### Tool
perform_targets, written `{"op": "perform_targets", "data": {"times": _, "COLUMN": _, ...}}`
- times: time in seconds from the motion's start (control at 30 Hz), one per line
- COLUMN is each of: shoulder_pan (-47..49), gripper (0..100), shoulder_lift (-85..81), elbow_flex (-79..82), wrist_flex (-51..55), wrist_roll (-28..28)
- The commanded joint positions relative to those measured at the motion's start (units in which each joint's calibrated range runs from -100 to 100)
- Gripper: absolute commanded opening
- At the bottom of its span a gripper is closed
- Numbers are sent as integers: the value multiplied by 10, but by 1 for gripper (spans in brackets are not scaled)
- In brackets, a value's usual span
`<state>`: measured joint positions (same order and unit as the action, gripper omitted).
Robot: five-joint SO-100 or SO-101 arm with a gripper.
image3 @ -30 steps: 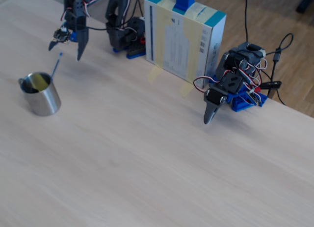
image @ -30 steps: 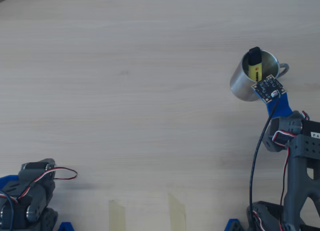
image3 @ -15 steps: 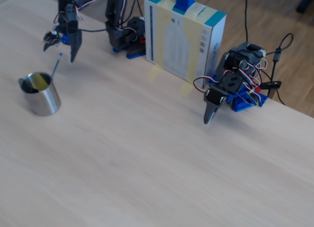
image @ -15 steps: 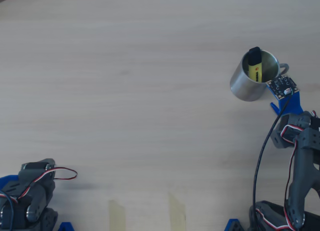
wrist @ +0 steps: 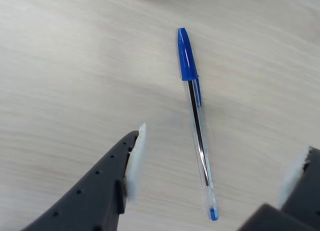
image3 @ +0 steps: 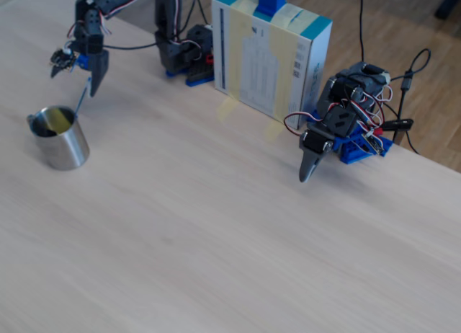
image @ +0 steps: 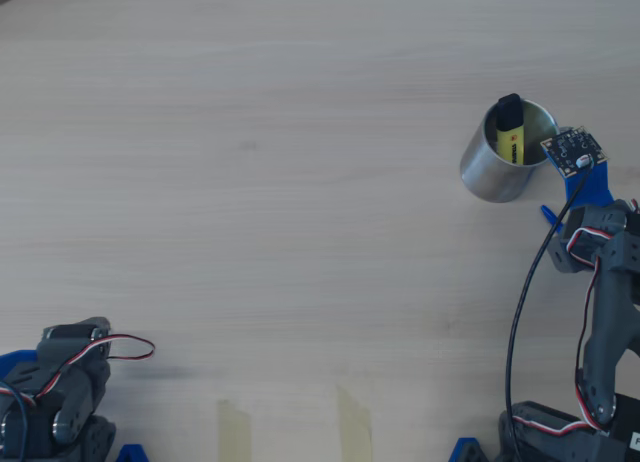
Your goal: Grab the blue pen and put it in the silver cup.
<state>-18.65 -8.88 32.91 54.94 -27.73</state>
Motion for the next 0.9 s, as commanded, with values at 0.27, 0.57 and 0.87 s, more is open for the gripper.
{"op": "perform_targets", "data": {"times": 0.27, "shoulder_pan": 0, "gripper": 42, "shoulder_lift": 64, "elbow_flex": -42, "wrist_flex": -42, "wrist_roll": -2}}
{"op": "perform_targets", "data": {"times": 0.57, "shoulder_pan": 0, "gripper": 42, "shoulder_lift": 113, "elbow_flex": -37, "wrist_flex": -63, "wrist_roll": -1}}
{"op": "perform_targets", "data": {"times": 0.87, "shoulder_pan": -24, "gripper": 42, "shoulder_lift": 158, "elbow_flex": -37, "wrist_flex": -70, "wrist_roll": -2}}
